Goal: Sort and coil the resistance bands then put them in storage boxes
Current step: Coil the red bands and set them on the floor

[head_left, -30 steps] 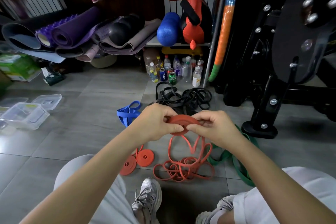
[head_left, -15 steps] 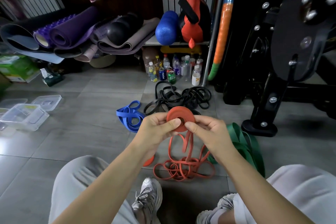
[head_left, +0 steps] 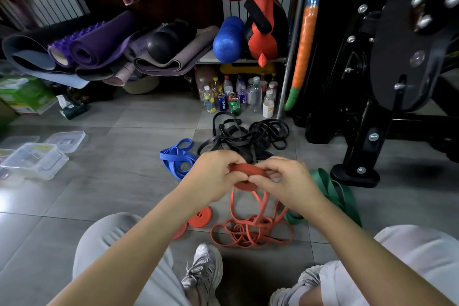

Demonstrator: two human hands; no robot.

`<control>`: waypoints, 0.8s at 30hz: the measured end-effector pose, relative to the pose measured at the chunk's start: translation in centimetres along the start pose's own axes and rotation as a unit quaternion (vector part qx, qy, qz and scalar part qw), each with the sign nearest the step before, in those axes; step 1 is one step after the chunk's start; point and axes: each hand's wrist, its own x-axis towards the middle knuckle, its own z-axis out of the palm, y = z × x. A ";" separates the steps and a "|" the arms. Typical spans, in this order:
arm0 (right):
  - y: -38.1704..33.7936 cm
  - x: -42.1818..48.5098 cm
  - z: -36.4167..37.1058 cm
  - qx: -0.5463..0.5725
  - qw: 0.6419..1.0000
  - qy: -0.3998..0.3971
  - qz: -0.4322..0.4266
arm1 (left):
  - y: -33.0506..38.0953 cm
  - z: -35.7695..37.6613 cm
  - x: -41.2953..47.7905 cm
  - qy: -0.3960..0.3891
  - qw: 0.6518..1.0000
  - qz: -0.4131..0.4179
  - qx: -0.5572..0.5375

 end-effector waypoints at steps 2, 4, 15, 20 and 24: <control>0.3 -0.3 0.0 0.025 0.999 0.017 0.019 | -0.1 0.2 -0.4 0.028 0.999 -0.008 -0.042; 0.6 -0.5 0.1 0.036 0.999 0.023 0.034 | -0.2 0.4 -0.7 0.055 0.996 -0.019 -0.074; 0.2 -0.3 -0.7 0.119 0.992 -0.007 0.048 | -0.6 1.3 -1.3 0.113 0.970 -0.062 -0.206; 0.3 -0.6 -0.2 0.192 0.980 0.005 0.057 | -0.6 1.0 -1.1 0.124 0.908 -0.096 -0.389; 0.2 -1.0 0.5 0.292 0.954 0.039 0.059 | -0.1 2.1 -1.5 0.095 0.831 -0.136 -0.531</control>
